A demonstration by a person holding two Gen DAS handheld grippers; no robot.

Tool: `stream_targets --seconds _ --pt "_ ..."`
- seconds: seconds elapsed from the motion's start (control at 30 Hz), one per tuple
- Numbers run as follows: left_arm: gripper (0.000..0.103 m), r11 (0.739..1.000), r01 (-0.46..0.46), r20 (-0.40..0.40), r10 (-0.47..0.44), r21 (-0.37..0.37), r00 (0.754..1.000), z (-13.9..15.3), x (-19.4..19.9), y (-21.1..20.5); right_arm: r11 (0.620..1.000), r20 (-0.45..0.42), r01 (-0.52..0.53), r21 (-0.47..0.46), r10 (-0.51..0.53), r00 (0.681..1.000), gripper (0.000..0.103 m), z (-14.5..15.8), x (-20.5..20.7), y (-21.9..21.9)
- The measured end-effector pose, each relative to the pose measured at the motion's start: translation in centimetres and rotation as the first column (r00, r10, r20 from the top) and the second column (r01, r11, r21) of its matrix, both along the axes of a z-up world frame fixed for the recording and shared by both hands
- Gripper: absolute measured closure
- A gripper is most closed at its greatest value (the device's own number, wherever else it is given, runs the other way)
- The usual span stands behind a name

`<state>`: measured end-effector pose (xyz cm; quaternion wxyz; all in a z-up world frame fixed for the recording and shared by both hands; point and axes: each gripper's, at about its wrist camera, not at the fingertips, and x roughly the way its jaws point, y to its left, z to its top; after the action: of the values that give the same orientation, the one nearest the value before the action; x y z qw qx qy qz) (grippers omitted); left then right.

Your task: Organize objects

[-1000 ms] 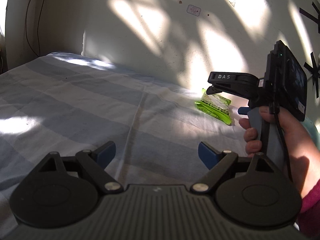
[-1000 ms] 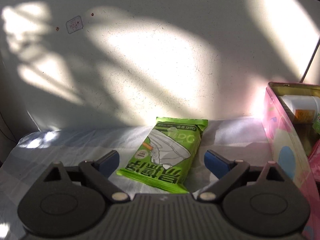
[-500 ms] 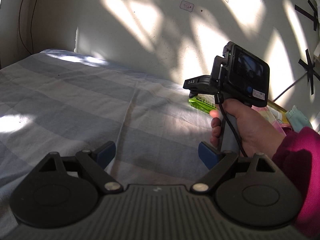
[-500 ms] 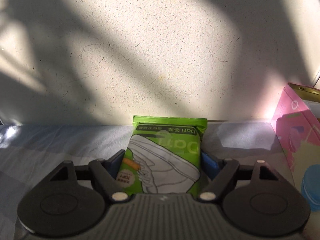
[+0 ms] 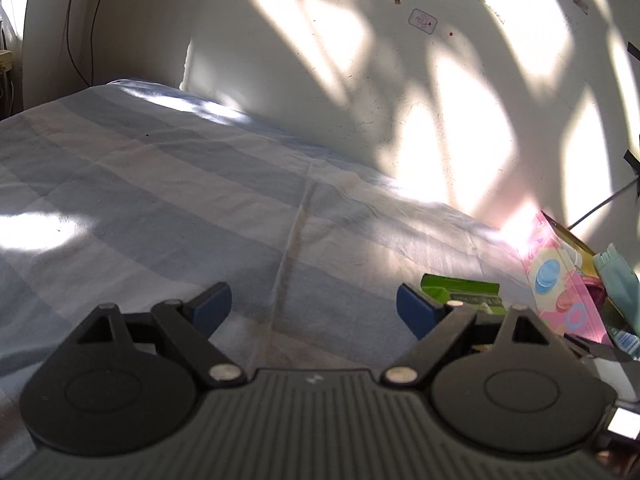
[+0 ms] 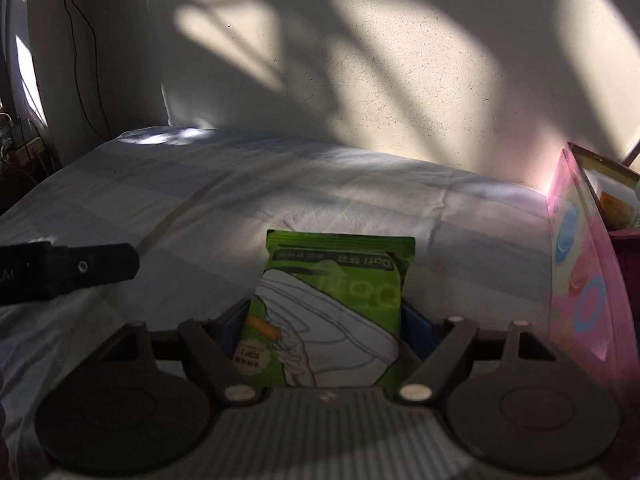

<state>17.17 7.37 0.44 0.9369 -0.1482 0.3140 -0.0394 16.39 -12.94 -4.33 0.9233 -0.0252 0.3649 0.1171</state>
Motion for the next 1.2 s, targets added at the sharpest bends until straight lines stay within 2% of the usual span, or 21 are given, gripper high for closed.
stream_targets --seconds 0.07,0.13,0.17,0.23,0.3,0.43,0.53,0.67,0.8,0.87,0.93,0.97,1.03,1.07,1.1,1.2 --pt "0.012 0.999 0.052 -0.007 -0.052 0.008 0.999 -0.3 0.1 -0.7 0.998 -0.001 -0.059 -0.016 0.059 0.998 0.025 0.5 -3.5 -0.7" --pt "0.012 0.988 0.155 -0.026 -0.154 0.019 0.988 -0.8 0.3 -2.0 0.997 0.006 -0.073 -0.027 0.073 0.997 0.023 0.7 -6.4 -1.7" --pt "0.011 0.979 0.203 -0.032 -0.203 0.029 0.979 -0.9 0.3 -2.7 0.997 0.010 -0.071 -0.029 0.072 0.997 0.022 0.8 -8.1 -2.3" --pt "0.010 0.960 0.268 -0.012 -0.268 0.085 0.963 -0.9 -0.3 -4.1 0.999 0.039 -0.042 -0.034 0.044 0.998 0.013 1.0 -10.3 -3.3" --pt "0.010 0.938 0.338 -0.014 -0.338 0.076 0.941 -1.0 -0.9 -4.8 0.999 0.076 -0.012 -0.031 0.014 0.997 0.008 1.0 -12.5 -4.3" --pt "0.010 0.939 0.334 0.039 -0.338 0.084 0.940 0.5 -3.0 -5.3 0.999 0.111 -0.014 -0.037 0.018 0.994 0.008 0.8 -15.5 -4.9" --pt "0.010 0.923 0.380 0.049 -0.383 0.059 0.922 1.4 -4.2 -6.0 0.996 0.145 -0.041 -0.074 0.051 0.988 0.006 0.7 -16.3 -4.6" --pt "0.011 0.893 0.437 -0.007 -0.439 0.107 0.898 1.4 -5.3 -8.4 0.997 0.135 -0.041 -0.068 0.050 0.990 0.005 0.5 -15.7 -4.7" --pt "0.011 0.864 0.500 -0.065 -0.496 0.059 0.866 1.2 -6.3 -9.3 0.999 0.127 -0.036 -0.018 0.038 0.991 0.006 0.6 -16.3 -5.7" --pt "0.011 0.856 0.515 -0.081 -0.511 0.046 0.856 1.0 -6.9 -9.8 0.999 0.128 -0.037 -0.001 0.036 0.991 0.007 0.4 -16.5 -5.8" --pt "0.012 0.844 0.536 -0.109 -0.531 0.025 0.841 0.3 -7.1 -10.5 0.999 0.134 -0.043 -0.001 0.042 0.990 0.024 0.4 -16.7 -5.7" --pt "0.013 0.837 0.547 -0.131 -0.541 0.014 0.831 -0.3 -7.0 -11.0 0.999 0.137 -0.041 -0.004 0.041 0.990 0.025 0.4 -16.7 -5.6" --pt "0.012 0.837 0.544 -0.098 -0.537 0.067 0.838 -0.7 -7.6 -11.9 0.998 0.144 -0.059 -0.002 0.059 0.988 0.035 0.3 -16.9 -5.5" --pt "0.014 0.835 0.545 -0.086 -0.539 0.079 0.838 -0.7 -7.7 -12.3 0.998 0.146 -0.062 -0.005 0.062 0.987 0.038 0.3 -17.0 -5.4" --pt "0.025 0.831 0.554 -0.081 -0.549 0.057 0.832 -0.6 -7.6 -12.4 0.998 0.151 -0.069 -0.007 0.069 0.986 0.040 0.3 -17.1 -5.3" --pt "0.033 0.837 0.547 -0.081 -0.544 0.027 0.835 0.0 -7.2 -12.6 0.999 0.174 -0.050 -0.006 0.050 0.983 0.042 0.4 -17.5 -5.4"
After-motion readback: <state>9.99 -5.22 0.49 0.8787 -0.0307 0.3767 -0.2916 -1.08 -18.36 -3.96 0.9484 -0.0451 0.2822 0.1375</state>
